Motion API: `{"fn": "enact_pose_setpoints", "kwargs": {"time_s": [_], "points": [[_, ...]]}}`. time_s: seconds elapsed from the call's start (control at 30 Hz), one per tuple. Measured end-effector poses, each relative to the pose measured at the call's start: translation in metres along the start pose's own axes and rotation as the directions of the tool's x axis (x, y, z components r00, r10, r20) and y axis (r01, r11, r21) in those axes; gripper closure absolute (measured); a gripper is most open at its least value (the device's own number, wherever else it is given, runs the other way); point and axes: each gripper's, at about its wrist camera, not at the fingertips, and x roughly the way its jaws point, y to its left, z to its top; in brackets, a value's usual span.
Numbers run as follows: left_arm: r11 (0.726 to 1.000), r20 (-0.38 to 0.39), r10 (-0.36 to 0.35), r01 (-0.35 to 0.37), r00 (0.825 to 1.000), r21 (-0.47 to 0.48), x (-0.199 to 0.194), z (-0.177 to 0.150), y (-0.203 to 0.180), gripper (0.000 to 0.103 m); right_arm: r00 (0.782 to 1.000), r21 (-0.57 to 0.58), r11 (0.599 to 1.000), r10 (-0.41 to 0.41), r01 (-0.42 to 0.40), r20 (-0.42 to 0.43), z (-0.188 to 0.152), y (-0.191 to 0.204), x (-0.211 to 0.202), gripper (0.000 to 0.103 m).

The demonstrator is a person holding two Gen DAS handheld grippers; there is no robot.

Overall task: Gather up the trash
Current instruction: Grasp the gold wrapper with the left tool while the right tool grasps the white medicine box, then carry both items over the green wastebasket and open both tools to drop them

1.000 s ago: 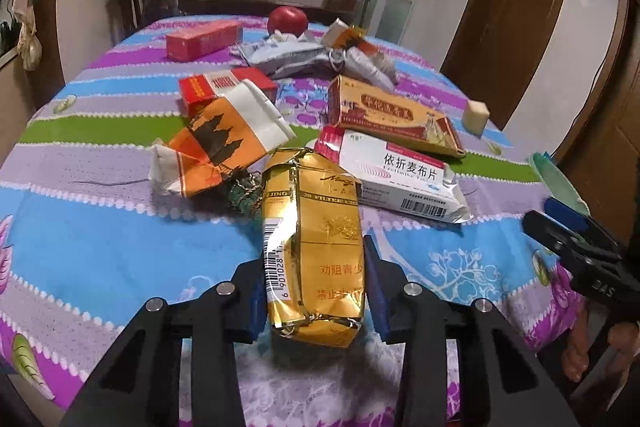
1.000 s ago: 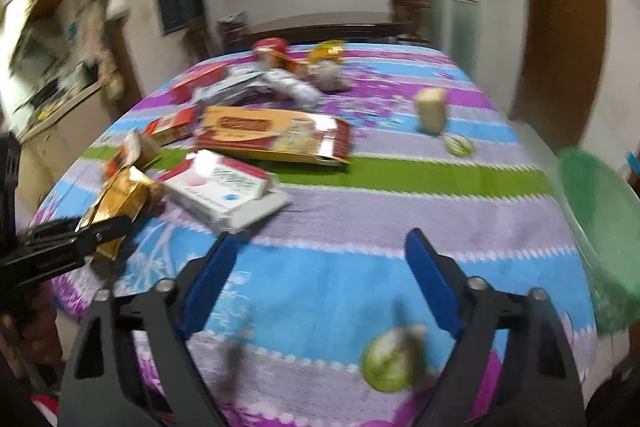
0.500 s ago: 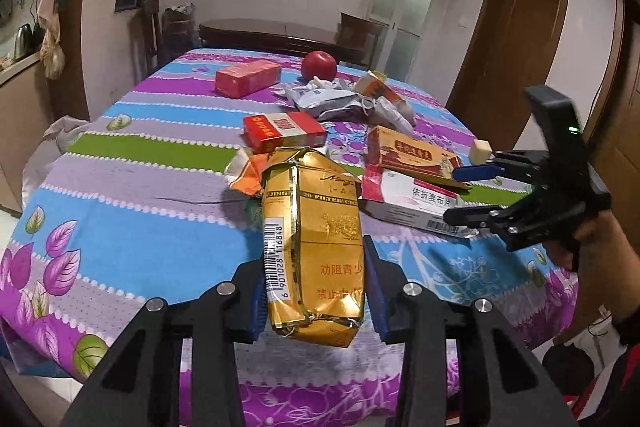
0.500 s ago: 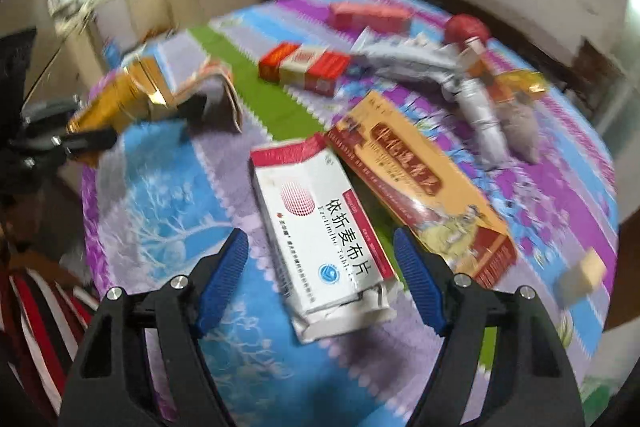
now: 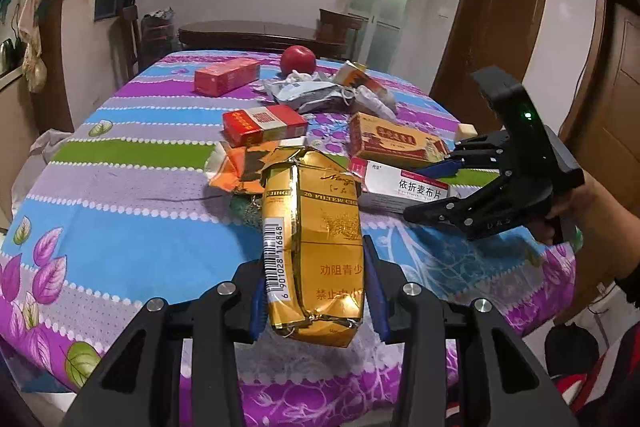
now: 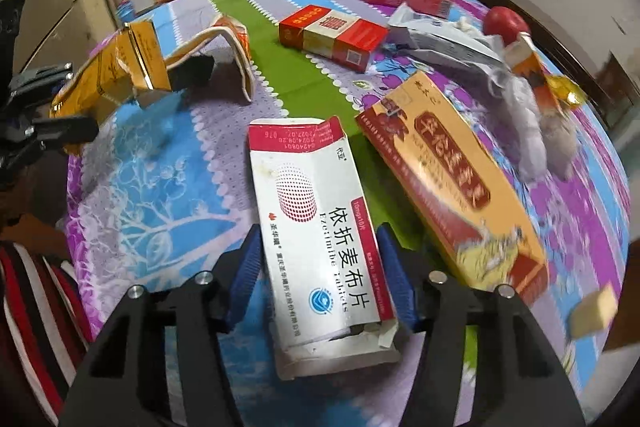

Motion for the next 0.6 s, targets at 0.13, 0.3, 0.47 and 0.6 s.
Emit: {"fn": "enact_pose_setpoints", "kwargs": {"time_s": [0.13, 0.3, 0.47, 0.6], "points": [[0.998, 0.016, -0.058, 0.058, 0.998, 0.036, -0.009, 0.005, -0.009, 0.062, 0.995, 0.165, 0.986, 0.011, -0.027, 0.095, -0.021, 0.006, -0.038, 0.05], [0.982, 0.025, -0.159, 0.156, 0.987, 0.106, -0.001, 0.028, -0.037, 0.062, 0.98, 0.416, 0.909, -0.061, -0.025, 0.19, -0.054, -0.011, -0.094, 0.05], [0.934, -0.017, -0.263, 0.259, 0.965, 0.247, 0.039, 0.057, -0.104, 0.062, 0.943, 0.686, 0.721, -0.287, 0.097, 0.168, -0.121, -0.05, -0.158, 0.05], [0.884, -0.041, -0.332, 0.326, 0.942, 0.336, 0.069, 0.074, -0.158, 0.062, 0.905, 0.8, 0.572, -0.415, 0.181, 0.091, -0.178, -0.075, -0.194, 0.05]]}}
